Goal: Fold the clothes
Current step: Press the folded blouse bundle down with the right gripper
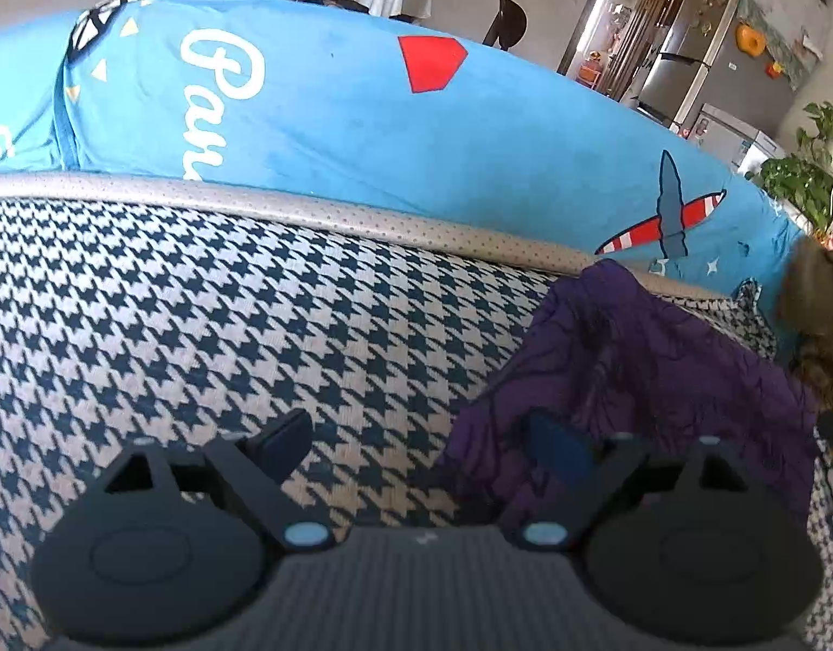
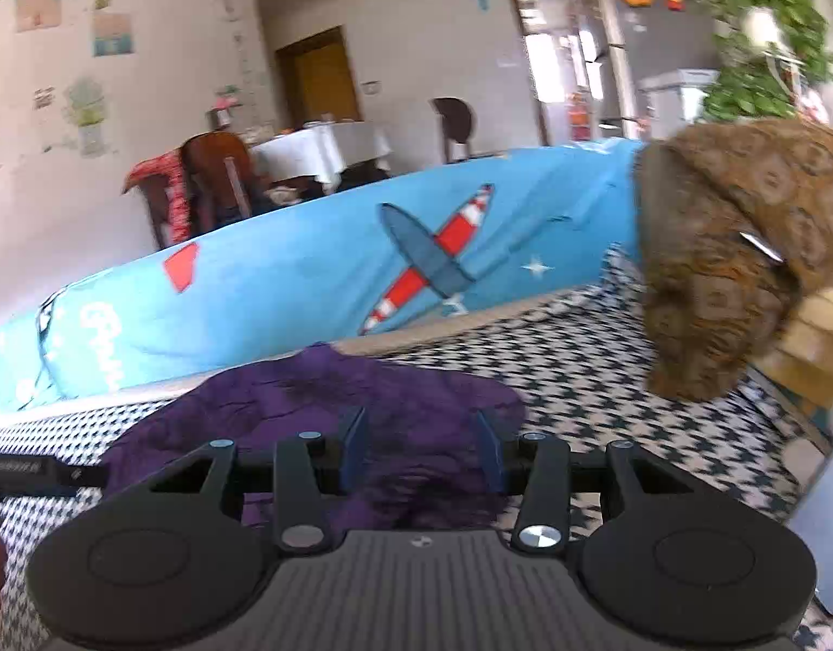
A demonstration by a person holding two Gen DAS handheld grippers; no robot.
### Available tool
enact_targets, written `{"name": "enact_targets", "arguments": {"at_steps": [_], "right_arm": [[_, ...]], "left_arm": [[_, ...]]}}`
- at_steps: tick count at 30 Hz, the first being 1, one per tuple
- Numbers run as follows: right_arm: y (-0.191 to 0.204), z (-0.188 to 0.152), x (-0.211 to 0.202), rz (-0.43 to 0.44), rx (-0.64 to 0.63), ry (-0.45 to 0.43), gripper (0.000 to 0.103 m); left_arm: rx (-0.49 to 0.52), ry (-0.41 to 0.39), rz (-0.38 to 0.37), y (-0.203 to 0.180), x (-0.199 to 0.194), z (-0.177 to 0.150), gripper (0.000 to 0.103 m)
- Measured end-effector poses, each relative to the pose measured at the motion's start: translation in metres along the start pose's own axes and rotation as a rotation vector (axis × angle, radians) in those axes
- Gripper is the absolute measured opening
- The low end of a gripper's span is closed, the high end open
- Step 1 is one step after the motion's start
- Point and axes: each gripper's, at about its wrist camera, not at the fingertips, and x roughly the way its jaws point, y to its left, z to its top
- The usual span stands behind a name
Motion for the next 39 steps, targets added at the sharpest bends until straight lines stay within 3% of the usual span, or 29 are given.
{"name": "enact_targets", "arguments": {"at_steps": [5, 10, 16, 20, 24, 29, 34, 39], "right_arm": [[0.007, -0.008, 0.019, -0.025, -0.042, 0.05, 0.043], [-0.003, -0.022, 0.039, -0.103, -0.041, 0.154, 0.043], [0.001, -0.025, 0.039, -0.141, -0.082, 0.164, 0.044], [0.012, -0.023, 0.037, -0.188, -0.146, 0.164, 0.044], [0.023, -0.019, 0.032, -0.228, -0.206, 0.152, 0.044], [0.039, -0.005, 0.012, -0.154, -0.197, 0.056, 0.044], [0.069, -0.005, 0.011, 0.061, -0.179, 0.091, 0.045], [0.117, -0.021, 0.016, 0.21, -0.327, 0.124, 0.045]], "left_arm": [[-0.01, -0.002, 0.023, 0.003, 0.012, -0.001, 0.101], [-0.032, 0.02, 0.046, 0.009, 0.026, 0.001, 0.103], [-0.027, 0.049, 0.143, 0.016, 0.043, 0.002, 0.103], [0.038, 0.063, 0.237, 0.013, 0.054, 0.002, 0.1], [-0.046, 0.064, 0.175, 0.021, 0.044, 0.009, 0.096], [-0.095, 0.071, 0.172, 0.033, 0.036, 0.011, 0.096], [-0.095, 0.086, 0.17, 0.037, 0.031, 0.011, 0.096], [-0.079, 0.121, 0.094, 0.038, 0.028, 0.011, 0.096]]}}
